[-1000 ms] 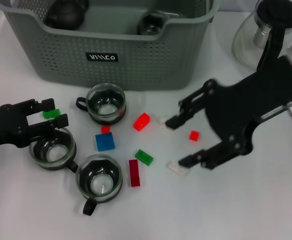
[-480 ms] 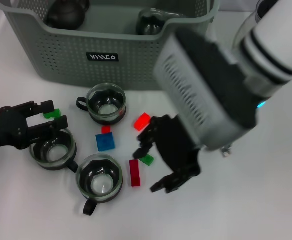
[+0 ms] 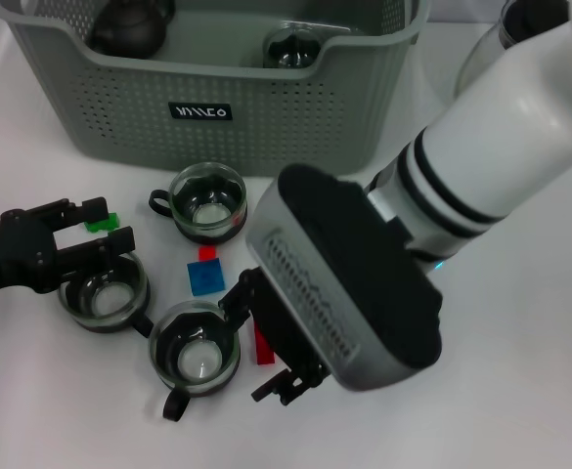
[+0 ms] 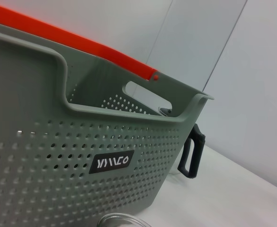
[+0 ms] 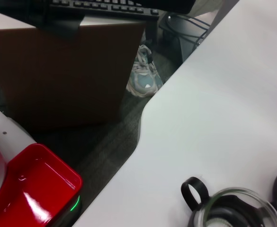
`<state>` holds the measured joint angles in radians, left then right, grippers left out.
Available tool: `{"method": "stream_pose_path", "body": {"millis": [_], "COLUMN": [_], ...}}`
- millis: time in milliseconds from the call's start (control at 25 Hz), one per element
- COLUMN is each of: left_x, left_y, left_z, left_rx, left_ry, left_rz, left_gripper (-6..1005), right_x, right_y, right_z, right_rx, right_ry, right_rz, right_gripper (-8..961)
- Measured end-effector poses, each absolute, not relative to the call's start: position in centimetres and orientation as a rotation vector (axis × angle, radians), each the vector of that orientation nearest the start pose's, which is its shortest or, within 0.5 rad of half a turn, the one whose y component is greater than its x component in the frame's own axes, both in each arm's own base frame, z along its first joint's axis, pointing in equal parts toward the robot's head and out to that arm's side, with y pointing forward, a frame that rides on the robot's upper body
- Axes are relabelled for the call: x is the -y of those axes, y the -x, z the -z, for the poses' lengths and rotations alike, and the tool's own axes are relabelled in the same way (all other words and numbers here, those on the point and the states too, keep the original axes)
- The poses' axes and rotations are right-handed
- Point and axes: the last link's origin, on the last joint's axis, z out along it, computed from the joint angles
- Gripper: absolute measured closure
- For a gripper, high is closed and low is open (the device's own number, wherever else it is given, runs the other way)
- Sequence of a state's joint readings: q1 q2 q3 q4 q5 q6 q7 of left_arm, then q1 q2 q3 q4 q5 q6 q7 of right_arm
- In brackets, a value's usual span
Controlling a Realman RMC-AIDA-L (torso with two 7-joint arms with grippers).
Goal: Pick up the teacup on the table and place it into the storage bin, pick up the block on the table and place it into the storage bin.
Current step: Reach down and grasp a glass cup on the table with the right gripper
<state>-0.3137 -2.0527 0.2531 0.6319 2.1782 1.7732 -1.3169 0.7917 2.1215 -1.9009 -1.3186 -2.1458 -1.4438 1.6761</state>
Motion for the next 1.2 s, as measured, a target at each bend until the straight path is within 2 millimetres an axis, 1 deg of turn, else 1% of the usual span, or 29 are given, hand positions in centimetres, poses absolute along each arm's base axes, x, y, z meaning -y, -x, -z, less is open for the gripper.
{"method": "stream_pose_path", "body": {"millis": [440, 520, 720, 880, 1200], "left_x": [-24.1, -24.2, -24.2, -24.2, -24.2], "left_y": [34.7, 34.8, 34.7, 34.7, 34.7], "left_z": [-4.2, -4.1, -4.0, -4.0, -4.0], "left_rx": [0.931, 0.933, 0.936, 0.936, 0.936], "left_ry": [2.441, 2.439, 2.440, 2.440, 2.440], "left_rz": [0.824, 0.819, 0.817, 0.817, 0.817], "left_gripper": [307, 307, 308, 308, 308], "right_x": [-27.0, -27.0, -26.8, -26.7, -26.8], "right_y": [-7.0, -7.1, -7.1, -7.5, -8.0], "right_z": [14.1, 14.4, 14.9, 15.4, 15.8], "right_rx": [1.102, 1.099, 1.106, 1.107, 1.078], "right_ry": [3.134, 3.124, 3.106, 3.104, 3.111], "right_rz": [0.334, 0.331, 0.322, 0.339, 0.367], "right_gripper": [303, 326, 383, 428, 423]}}
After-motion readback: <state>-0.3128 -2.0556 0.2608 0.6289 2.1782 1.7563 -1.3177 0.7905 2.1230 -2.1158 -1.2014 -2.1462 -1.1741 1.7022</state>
